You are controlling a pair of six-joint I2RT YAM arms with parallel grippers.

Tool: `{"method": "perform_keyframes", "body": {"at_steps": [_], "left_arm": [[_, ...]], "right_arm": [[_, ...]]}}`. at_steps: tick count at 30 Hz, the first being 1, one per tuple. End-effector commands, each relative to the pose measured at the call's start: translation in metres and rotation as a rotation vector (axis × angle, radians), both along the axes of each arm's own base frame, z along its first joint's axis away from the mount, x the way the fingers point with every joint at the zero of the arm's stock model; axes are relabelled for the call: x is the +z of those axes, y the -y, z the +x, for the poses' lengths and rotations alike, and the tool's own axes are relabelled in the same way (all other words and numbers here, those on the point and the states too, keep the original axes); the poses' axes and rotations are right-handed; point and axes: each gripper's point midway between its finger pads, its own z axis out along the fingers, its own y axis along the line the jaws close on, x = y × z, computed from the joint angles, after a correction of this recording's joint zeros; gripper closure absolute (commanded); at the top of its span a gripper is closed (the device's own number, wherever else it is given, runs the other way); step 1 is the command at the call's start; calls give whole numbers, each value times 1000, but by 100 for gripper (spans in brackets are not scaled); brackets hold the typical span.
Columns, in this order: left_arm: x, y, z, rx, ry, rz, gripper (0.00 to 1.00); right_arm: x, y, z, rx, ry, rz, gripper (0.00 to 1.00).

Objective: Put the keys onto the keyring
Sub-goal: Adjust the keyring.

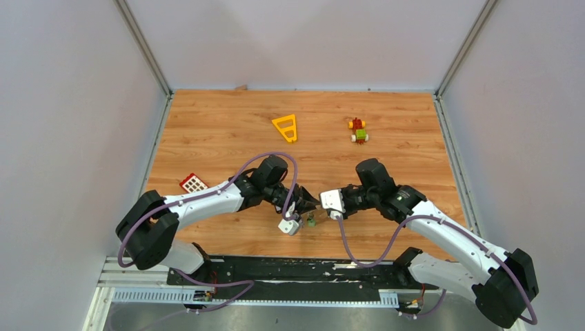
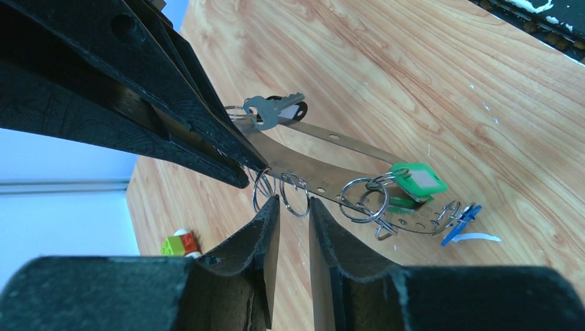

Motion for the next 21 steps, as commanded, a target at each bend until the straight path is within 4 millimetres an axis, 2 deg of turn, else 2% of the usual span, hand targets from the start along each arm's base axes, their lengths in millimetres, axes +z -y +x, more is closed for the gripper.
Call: {"method": "perform_keyframes", "body": {"at_steps": [1, 21], "left_arm": [[14, 4, -6, -21, 6, -48, 71], [12, 3, 0, 10, 1, -32, 86]], "right_arm": [[24, -10, 4, 21, 38, 61, 100], [24, -9, 5, 17, 37, 58, 100]]}}
